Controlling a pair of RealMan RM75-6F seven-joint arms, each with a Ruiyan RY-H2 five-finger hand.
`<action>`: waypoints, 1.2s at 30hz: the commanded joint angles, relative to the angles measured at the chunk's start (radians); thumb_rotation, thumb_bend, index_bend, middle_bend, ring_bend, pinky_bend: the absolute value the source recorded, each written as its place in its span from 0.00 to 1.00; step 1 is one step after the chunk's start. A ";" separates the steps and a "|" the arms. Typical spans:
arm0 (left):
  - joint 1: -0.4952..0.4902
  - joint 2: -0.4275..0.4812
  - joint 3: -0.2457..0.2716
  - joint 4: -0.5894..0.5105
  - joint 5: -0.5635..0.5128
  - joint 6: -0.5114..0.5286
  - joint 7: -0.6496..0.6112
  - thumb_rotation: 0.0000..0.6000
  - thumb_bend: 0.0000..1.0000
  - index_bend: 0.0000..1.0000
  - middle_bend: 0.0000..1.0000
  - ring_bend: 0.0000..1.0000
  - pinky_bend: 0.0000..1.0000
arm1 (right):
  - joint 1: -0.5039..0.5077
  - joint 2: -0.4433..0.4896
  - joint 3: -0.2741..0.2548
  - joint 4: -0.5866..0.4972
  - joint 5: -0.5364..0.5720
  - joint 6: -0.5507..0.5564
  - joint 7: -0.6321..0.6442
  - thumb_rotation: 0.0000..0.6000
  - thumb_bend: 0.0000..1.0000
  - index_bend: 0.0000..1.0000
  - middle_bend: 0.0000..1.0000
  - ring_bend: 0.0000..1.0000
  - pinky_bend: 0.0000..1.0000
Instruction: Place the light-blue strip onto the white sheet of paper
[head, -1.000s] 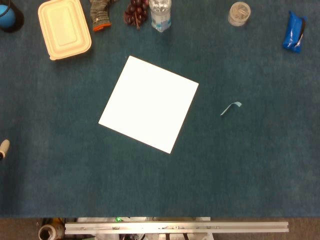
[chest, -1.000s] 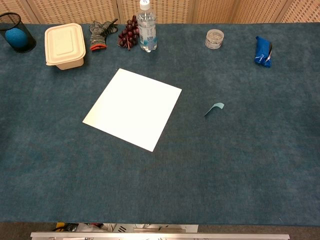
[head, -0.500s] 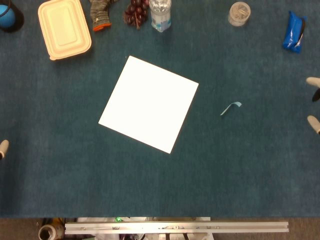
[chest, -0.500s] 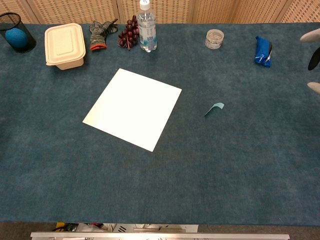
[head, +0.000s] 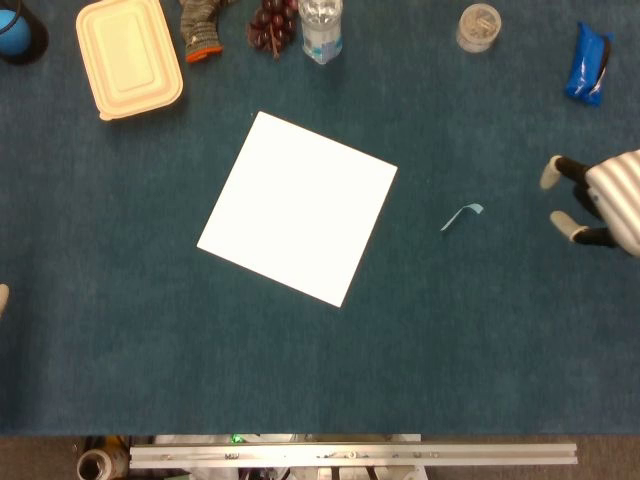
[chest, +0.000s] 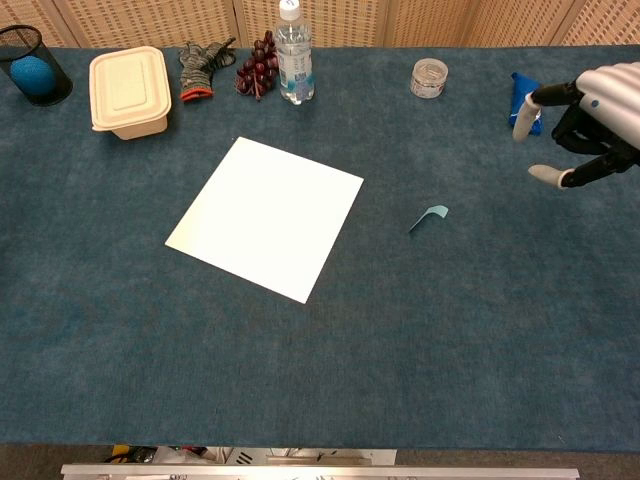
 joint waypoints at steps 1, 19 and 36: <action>0.001 -0.002 0.000 0.004 -0.002 -0.001 -0.002 1.00 0.23 0.15 0.18 0.16 0.09 | 0.055 -0.044 0.009 0.019 0.054 -0.074 -0.078 1.00 0.23 0.47 1.00 1.00 1.00; 0.010 -0.008 0.004 0.018 0.001 0.003 -0.017 1.00 0.23 0.15 0.18 0.16 0.09 | 0.205 -0.248 -0.011 0.175 0.178 -0.246 -0.209 1.00 0.23 0.49 1.00 1.00 1.00; 0.020 -0.009 0.004 0.035 -0.004 0.008 -0.039 1.00 0.23 0.15 0.18 0.16 0.09 | 0.267 -0.349 -0.037 0.279 0.270 -0.295 -0.296 1.00 0.23 0.49 1.00 1.00 1.00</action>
